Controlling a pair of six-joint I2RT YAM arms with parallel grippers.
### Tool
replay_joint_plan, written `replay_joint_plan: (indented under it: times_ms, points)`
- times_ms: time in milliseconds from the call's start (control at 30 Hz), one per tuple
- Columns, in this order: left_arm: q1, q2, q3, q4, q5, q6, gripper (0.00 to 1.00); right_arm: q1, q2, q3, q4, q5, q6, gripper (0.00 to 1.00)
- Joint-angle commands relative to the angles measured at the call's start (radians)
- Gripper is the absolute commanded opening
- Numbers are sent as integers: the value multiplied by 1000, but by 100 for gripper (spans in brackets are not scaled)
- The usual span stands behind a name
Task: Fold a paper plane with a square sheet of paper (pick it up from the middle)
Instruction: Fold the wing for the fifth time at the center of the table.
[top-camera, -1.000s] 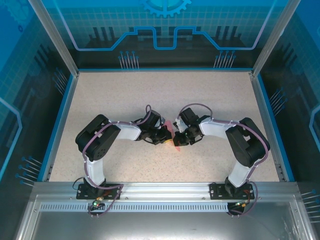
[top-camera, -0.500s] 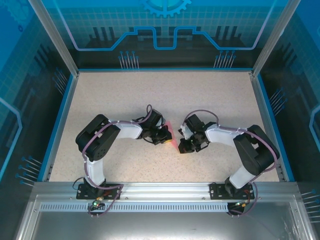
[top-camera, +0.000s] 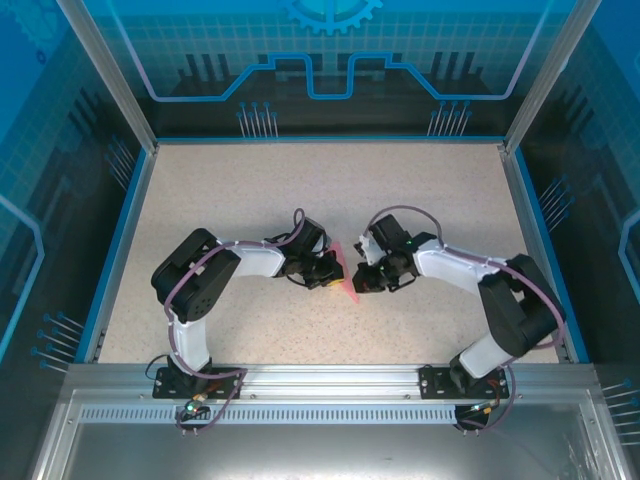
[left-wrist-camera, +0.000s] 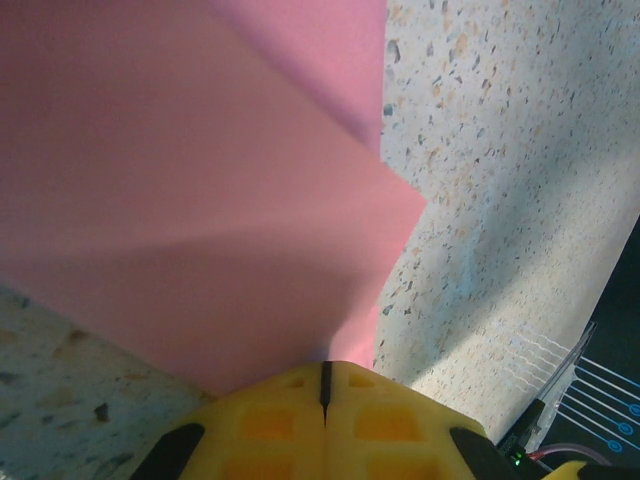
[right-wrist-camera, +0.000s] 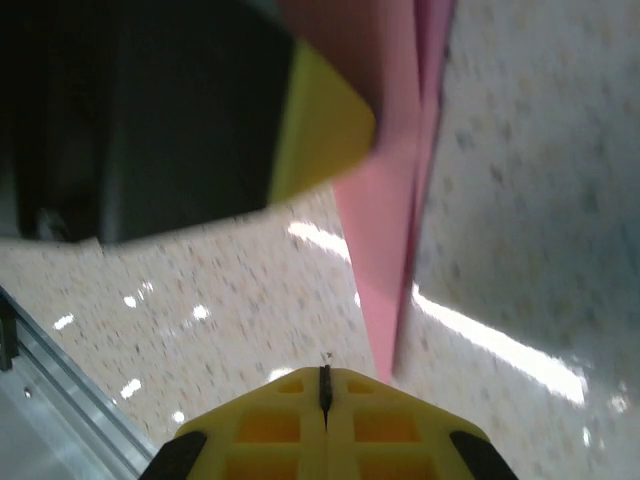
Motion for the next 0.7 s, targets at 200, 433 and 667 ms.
replay_joint_plan:
  times_ms: [200,433,667]
  points:
    - [9,25,-14,-56,-40,21,3,17,180,42,120,-17,34,0]
    - [17,2,15,-65,-31,108,8,-3,212,-43,89,44,2,0]
    - [86,-37,20,-36,2,246,15,-15,228,-62,55,71,-21,0]
